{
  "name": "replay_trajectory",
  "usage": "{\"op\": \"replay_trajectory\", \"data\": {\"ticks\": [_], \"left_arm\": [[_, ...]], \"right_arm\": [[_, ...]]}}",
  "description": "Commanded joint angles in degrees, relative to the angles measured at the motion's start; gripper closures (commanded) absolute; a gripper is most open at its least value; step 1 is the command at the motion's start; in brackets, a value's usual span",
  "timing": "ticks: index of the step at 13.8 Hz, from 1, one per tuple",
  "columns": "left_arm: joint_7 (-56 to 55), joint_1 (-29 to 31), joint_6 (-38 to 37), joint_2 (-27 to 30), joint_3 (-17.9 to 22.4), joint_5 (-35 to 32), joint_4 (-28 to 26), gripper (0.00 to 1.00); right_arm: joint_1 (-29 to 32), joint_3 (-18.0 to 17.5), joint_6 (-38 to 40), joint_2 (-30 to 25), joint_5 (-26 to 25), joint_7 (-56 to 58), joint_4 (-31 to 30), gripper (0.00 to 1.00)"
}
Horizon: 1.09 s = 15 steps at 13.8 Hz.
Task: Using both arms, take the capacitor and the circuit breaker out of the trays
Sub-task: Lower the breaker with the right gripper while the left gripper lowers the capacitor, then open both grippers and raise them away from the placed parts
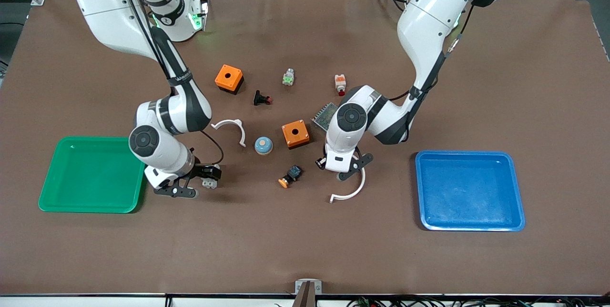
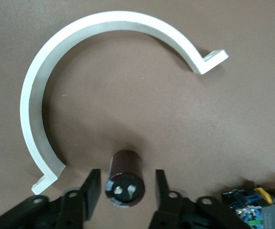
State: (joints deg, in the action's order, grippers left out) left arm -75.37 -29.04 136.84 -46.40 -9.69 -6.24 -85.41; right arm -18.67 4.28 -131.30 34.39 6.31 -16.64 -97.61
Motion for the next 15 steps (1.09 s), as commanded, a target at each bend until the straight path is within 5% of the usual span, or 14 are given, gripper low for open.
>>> {"op": "replay_trajectory", "data": {"ticks": [1, 7, 15], "left_arm": [[-0.92, -0.05, -3.67, 2.97, 0.64, -3.85, 0.77, 0.0], [14.86, 6.79, -19.39, 16.23, 0.46, -7.12, 1.65, 0.0], [47.37, 19.97, -42.94, 33.46, 0.37, -6.6, 1.56, 0.0]], "right_arm": [[0.65, 1.07, 13.3, -2.12, -1.91, 2.92, 7.23, 0.0], [1.35, 8.71, 31.09, -9.94, -3.23, 14.34, 10.25, 0.0], [13.2, 9.43, 38.31, -18.47, -3.14, 27.08, 10.86, 0.0]]}}
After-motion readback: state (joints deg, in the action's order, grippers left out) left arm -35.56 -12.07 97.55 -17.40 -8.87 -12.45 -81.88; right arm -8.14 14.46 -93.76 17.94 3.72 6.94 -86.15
